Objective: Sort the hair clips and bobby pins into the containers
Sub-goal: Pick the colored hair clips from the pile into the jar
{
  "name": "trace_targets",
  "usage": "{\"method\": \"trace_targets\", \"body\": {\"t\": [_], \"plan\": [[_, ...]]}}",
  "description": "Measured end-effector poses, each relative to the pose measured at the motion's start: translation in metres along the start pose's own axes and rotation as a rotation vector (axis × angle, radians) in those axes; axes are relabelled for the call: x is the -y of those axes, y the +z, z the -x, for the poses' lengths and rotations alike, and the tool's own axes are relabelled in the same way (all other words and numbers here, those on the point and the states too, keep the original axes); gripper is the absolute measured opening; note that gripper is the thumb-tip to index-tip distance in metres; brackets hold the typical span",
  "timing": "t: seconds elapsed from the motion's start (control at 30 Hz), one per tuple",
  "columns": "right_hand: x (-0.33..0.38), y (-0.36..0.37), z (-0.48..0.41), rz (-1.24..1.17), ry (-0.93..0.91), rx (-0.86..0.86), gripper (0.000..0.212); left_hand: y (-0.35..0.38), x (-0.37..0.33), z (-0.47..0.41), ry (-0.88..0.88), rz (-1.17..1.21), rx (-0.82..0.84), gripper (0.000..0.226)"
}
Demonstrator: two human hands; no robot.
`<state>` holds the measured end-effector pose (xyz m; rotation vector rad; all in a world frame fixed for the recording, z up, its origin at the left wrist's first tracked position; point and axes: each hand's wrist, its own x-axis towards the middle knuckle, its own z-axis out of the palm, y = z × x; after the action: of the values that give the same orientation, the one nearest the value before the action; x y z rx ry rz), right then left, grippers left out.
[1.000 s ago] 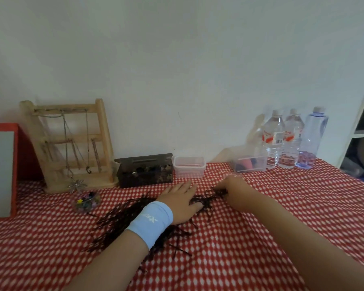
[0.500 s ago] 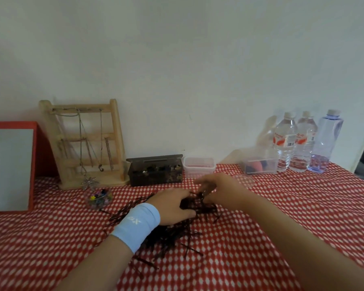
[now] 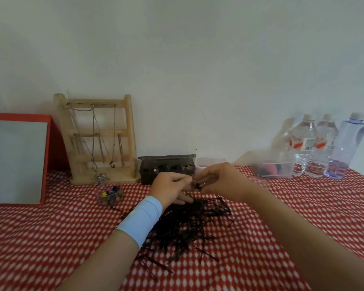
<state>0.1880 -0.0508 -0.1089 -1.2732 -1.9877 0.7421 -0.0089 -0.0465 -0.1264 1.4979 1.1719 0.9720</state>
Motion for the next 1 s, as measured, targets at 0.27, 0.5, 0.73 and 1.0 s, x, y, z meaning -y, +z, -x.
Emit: {"method": "trace_targets", "body": {"t": [0.27, 0.5, 0.73, 1.0], "plan": [[-0.002, 0.014, -0.025, 0.113, 0.019, -0.090, 0.017, -0.032, 0.007, -0.010, -0.006, -0.651, 0.198, 0.021], [0.000, 0.029, -0.082, 0.475, 0.040, -0.137, 0.023, -0.051, -0.005, -0.032, 0.278, -0.828, -0.066, 0.023], [-0.013, 0.025, -0.099, 0.575, 0.045, -0.194, 0.040, -0.049, -0.007, -0.059, 0.318, -0.870, -0.035, 0.024], [-0.046, -0.028, -0.078, 0.753, 0.189, -0.175, 0.034, -0.021, -0.006, -0.075, 0.288, -0.832, 0.041, 0.033]]}}
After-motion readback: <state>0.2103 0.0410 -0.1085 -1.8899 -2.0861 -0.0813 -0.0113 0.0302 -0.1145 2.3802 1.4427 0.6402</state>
